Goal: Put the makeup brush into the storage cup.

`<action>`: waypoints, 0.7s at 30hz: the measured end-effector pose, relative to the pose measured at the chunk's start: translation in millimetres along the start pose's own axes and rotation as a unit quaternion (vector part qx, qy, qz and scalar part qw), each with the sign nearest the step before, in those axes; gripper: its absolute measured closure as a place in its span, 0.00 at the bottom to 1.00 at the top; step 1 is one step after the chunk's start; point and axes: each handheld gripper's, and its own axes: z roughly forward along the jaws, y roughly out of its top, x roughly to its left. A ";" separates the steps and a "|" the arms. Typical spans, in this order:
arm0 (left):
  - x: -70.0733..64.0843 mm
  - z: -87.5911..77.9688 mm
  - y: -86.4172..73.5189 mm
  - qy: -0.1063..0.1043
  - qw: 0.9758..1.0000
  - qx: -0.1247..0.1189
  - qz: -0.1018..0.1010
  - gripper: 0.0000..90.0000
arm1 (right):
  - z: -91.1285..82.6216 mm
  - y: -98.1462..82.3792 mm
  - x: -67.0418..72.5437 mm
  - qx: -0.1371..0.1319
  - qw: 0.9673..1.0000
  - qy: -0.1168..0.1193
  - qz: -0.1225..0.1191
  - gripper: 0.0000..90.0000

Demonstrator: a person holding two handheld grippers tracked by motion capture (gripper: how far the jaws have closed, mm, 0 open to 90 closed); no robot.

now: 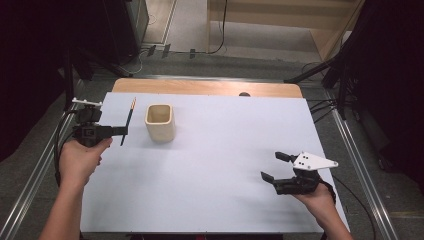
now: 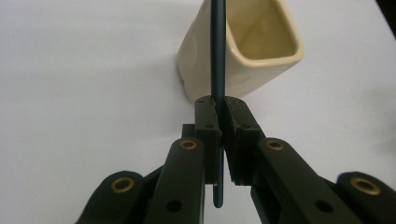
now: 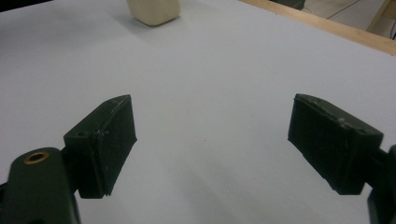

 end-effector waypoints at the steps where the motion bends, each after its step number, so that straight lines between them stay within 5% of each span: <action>1: 0.0 0.0 0.0 0.000 1.000 0.000 0.000 0.95 | 0.0 0.0 0.0 0.001 1.000 0.000 0.000 0.18; 11: -14.7 -3.4 3.0 -0.070 0.997 -0.017 0.013 0.95 | 2.3 0.3 1.5 0.000 1.000 0.003 0.003 0.18; 21: -32.4 12.0 -0.2 -0.119 0.992 0.007 0.030 0.95 | 6.5 4.2 7.2 -0.002 1.000 0.021 0.012 0.17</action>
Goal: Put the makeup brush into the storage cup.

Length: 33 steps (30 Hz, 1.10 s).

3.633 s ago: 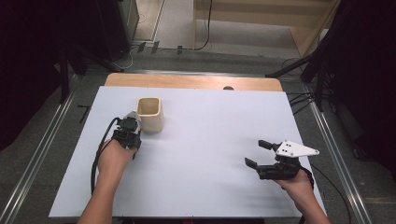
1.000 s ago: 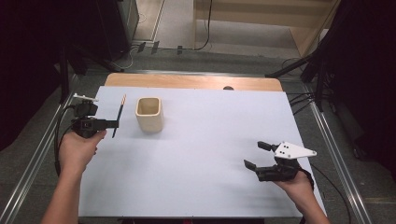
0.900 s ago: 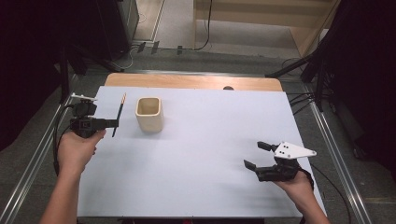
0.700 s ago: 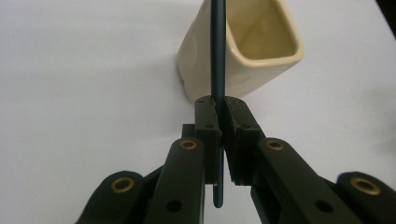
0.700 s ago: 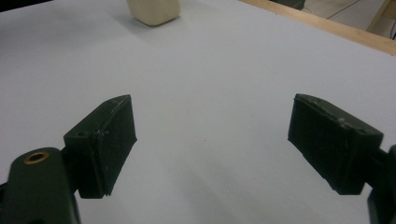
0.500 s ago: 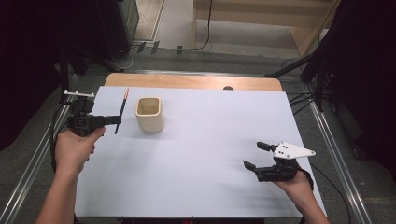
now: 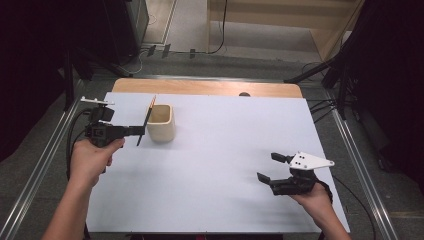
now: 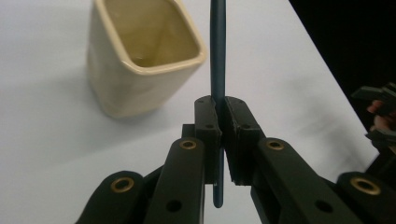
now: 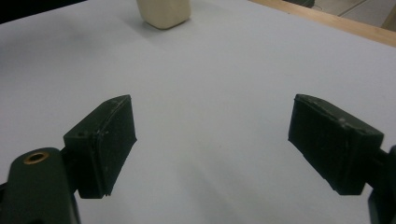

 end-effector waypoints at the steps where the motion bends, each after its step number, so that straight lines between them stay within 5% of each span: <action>1: -0.7 2.1 -0.6 -0.009 1.000 0.004 0.001 0.95 | 0.5 0.6 0.5 -0.001 1.000 0.002 -0.002 0.17; 7: -6.9 14.1 -3.9 -0.034 0.999 0.019 0.006 0.95 | 3.4 3.8 3.6 -0.006 1.000 0.008 0.011 0.17; 12: -12.3 26.7 -7.2 -0.081 0.996 0.030 0.006 0.95 | 3.7 9.1 4.3 -0.022 0.999 0.018 0.035 0.17; 33: -32.4 60.1 -22.6 -0.145 0.987 0.057 0.032 0.95 | 26.5 30.8 22.4 -0.020 0.998 0.043 0.050 0.18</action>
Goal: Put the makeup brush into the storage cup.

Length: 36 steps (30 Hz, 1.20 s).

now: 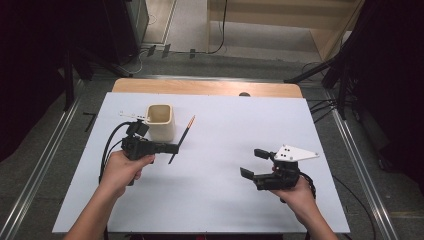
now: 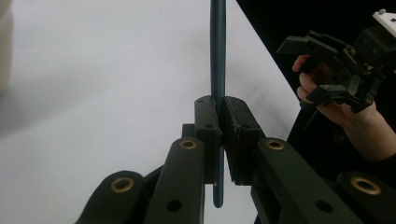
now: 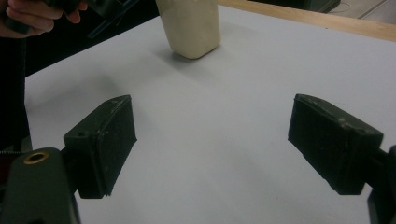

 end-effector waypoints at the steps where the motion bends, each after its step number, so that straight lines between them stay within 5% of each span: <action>1: -0.8 1.2 -0.2 -0.005 1.000 -0.001 0.004 0.95 | 1.2 0.9 0.4 -0.002 1.000 0.001 0.006 0.18; 26: -13.7 29.1 -8.3 -0.061 0.998 0.005 0.023 0.95 | 40.2 24.1 11.9 -0.035 0.996 0.042 0.069 0.23; 33: -17.4 34.7 -11.1 -0.070 0.997 0.002 0.030 0.95 | 47.0 30.3 11.9 -0.058 0.989 0.071 0.112 0.26; 36: -18.0 36.7 -13.0 -0.076 0.997 -0.004 0.027 0.95 | 49.9 32.0 11.4 -0.059 0.990 0.067 0.112 0.27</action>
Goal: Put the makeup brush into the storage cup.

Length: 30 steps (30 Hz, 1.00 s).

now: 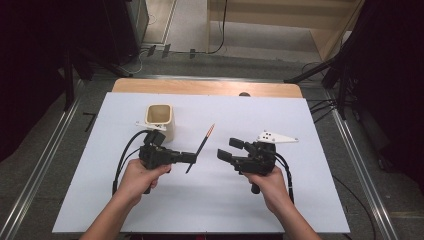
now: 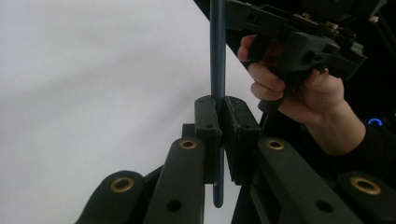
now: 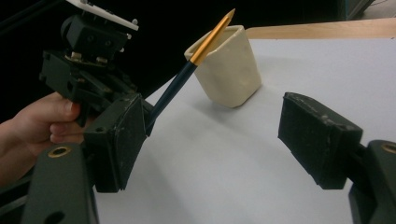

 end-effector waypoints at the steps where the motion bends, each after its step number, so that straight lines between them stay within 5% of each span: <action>1: 0.0 1.2 -0.6 -0.002 1.000 0.002 0.003 0.95 | 0.0 0.0 0.0 0.000 1.000 0.000 0.000 0.27; 10: -0.3 18.1 -7.8 -0.010 1.000 0.004 0.008 0.95 | 9.0 0.7 2.1 -0.002 1.000 0.001 0.012 0.35; 17: -1.0 28.9 -12.6 -0.012 1.000 0.001 0.004 0.95 | 14.1 0.1 0.8 0.006 0.998 0.011 0.064 0.46; 30: -6.5 34.9 -17.3 -0.013 0.999 -0.024 0.016 0.95 | 23.3 -2.4 1.4 0.022 0.993 0.009 0.118 0.64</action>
